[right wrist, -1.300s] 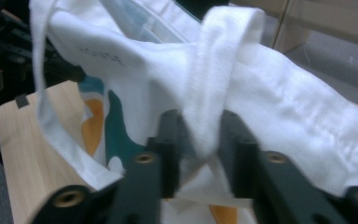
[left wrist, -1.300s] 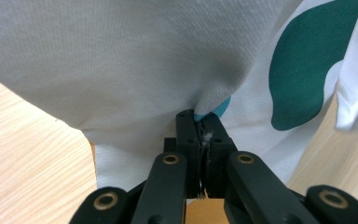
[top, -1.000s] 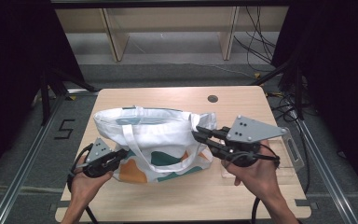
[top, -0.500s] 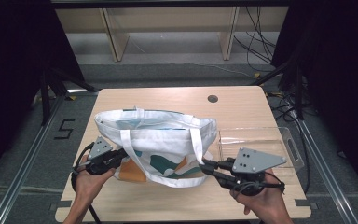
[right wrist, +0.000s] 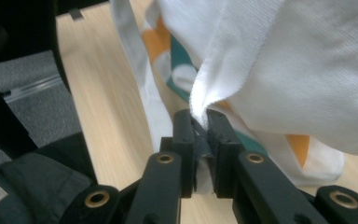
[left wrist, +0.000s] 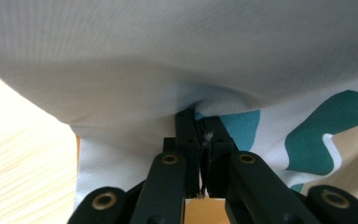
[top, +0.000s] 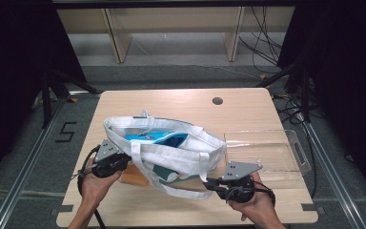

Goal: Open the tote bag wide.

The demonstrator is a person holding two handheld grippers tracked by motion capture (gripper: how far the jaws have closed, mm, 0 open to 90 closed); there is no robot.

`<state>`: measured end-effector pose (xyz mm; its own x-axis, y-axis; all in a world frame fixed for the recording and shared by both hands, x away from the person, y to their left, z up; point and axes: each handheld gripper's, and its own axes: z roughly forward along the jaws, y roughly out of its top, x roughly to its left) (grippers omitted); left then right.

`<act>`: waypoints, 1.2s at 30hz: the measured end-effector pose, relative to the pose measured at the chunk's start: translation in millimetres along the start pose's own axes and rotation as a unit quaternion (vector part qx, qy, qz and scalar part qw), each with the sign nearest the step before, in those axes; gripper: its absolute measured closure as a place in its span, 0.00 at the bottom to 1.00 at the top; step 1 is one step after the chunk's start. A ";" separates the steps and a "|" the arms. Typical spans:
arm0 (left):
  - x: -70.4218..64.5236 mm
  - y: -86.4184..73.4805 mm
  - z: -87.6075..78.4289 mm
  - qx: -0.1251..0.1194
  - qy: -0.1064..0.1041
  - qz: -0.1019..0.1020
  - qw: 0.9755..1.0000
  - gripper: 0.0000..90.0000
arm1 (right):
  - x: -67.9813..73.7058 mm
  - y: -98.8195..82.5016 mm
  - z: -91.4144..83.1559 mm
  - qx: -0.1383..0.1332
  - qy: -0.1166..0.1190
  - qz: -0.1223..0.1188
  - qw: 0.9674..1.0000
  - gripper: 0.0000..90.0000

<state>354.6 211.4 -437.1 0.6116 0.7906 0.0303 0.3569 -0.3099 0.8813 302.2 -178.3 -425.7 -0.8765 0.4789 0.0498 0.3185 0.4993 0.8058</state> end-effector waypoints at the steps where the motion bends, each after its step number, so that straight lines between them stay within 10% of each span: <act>1: -1.5 -1.6 0.4 0.002 -0.001 -0.012 1.000 0.96 | -1.5 -1.6 1.5 0.008 0.000 0.002 1.000 0.93; 2: 2.2 -1.7 0.2 0.006 0.002 0.018 1.000 0.96 | -2.4 -3.9 4.7 0.010 -0.006 0.007 1.000 0.93; 5: -1.1 -10.2 2.8 0.018 -0.001 -0.008 1.000 0.96 | -5.5 -7.7 9.7 0.020 -0.002 0.019 1.000 0.92; 8: 0.9 -16.1 2.6 0.043 0.007 0.041 0.998 0.97 | -6.7 -7.6 8.9 0.019 0.000 0.026 0.999 0.91; 9: -4.2 -19.8 2.3 0.049 0.006 0.014 0.999 0.97 | -7.1 -6.7 7.9 0.014 0.001 0.023 1.000 0.88; 14: 0.1 -26.2 -0.8 0.058 0.006 0.043 0.997 0.98 | -5.6 2.6 -11.4 -0.025 -0.017 0.034 0.999 0.64; 16: -2.2 -30.3 -0.2 0.062 0.005 0.012 0.998 0.98 | -5.7 9.6 -25.6 -0.047 -0.033 0.030 0.998 0.56; 20: -2.2 -32.1 1.1 0.067 0.007 0.014 0.998 0.98 | -10.3 25.4 -48.3 -0.091 -0.062 0.036 0.993 0.48; 27: 0.2 -40.2 1.9 0.086 0.006 0.025 0.996 0.98 | -15.2 54.2 -34.4 -0.103 -0.042 0.007 0.994 0.49; 30: -2.0 -46.2 2.0 0.102 0.005 -0.003 0.995 0.98 | -13.3 61.3 -15.1 -0.088 -0.024 -0.006 0.996 0.53; 36: -0.8 -53.5 4.3 0.108 0.003 -0.003 0.994 0.98 | -15.5 50.5 7.8 -0.040 0.009 -0.010 0.999 0.80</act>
<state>338.0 225.1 -486.2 0.6046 0.7960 0.0295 0.5037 -0.4108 0.7600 334.7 -154.8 -390.3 -0.8888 0.4562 0.0437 0.2722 0.4487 0.8512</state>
